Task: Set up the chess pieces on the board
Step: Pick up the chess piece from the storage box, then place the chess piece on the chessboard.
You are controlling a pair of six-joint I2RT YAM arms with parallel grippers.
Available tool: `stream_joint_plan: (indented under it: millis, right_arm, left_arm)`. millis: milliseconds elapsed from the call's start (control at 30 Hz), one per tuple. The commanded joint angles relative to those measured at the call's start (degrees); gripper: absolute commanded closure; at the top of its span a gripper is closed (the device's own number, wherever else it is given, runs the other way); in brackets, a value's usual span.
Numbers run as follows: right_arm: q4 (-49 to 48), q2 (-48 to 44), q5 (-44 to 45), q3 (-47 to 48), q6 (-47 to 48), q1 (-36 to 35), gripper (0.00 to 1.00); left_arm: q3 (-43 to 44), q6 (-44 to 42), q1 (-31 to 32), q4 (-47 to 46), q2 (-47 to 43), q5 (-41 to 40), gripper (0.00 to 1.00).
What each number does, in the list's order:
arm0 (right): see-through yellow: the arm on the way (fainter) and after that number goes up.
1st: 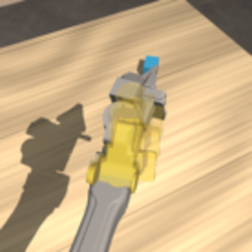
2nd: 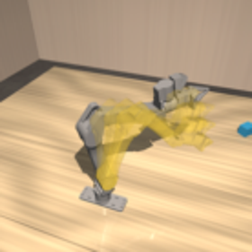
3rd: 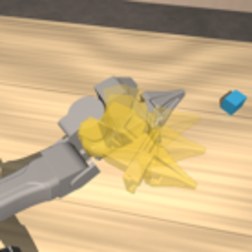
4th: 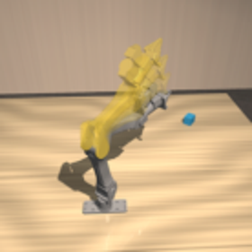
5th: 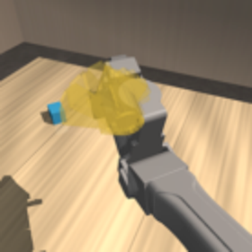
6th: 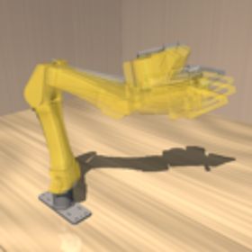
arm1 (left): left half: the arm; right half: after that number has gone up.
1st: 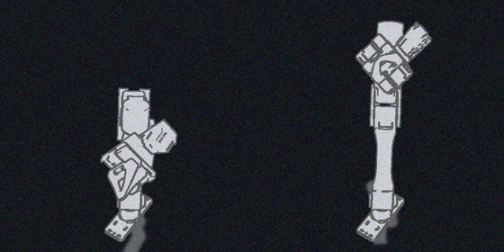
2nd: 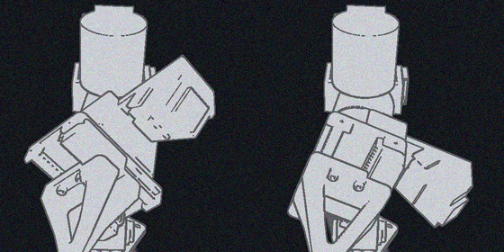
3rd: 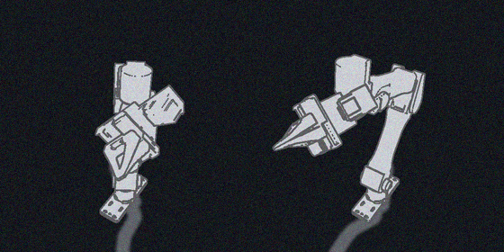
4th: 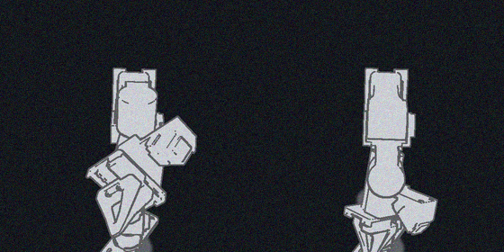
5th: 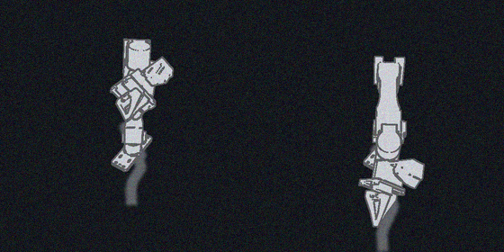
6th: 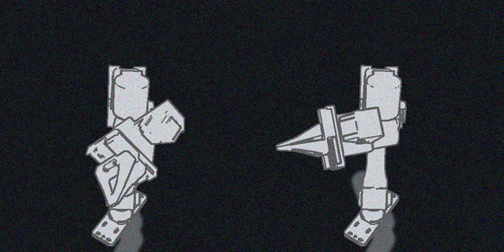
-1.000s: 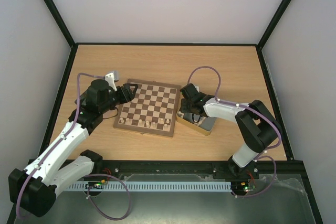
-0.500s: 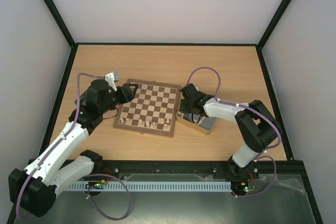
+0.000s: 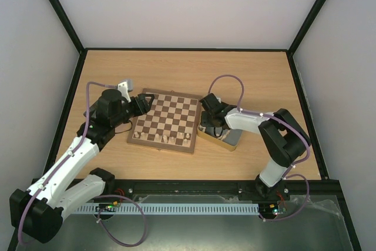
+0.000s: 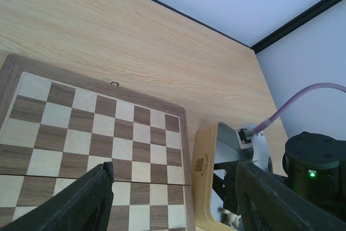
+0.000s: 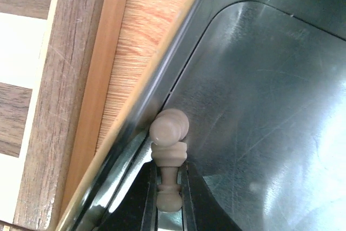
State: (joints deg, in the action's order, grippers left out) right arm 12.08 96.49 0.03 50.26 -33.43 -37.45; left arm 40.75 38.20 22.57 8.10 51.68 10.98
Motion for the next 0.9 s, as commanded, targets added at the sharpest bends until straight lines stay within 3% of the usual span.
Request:
stream_joint_plan:
  millis: [0, 200, 333, 733, 867]
  right_arm:
    - [2.4, -3.4, 3.1, 0.3, 0.5, 0.2, 0.98]
    - [2.0, -14.7, 0.9, -3.3, 2.8, 0.2, 0.98]
    - [-0.6, -19.7, -5.2, -4.1, 5.3, 0.2, 0.98]
    - [-12.1, -21.4, -36.8, -2.7, 8.5, -0.2, 0.98]
    - [-16.5, -20.7, -40.7, -2.0, 6.2, -0.9, 0.97]
  left_arm:
    - [0.0, 0.4, -0.1, -0.3, -0.1, 1.2, 0.36]
    - [0.5, 1.7, -0.1, -1.8, 1.6, 7.0, 0.31]
    - [0.8, 2.5, 0.1, -3.3, 3.4, 11.0, 0.26]
    - [0.3, 5.8, 2.1, -9.3, 8.1, 22.3, 0.19]
    - [-0.7, 8.5, 3.4, -11.6, 9.2, 22.6, 0.21]
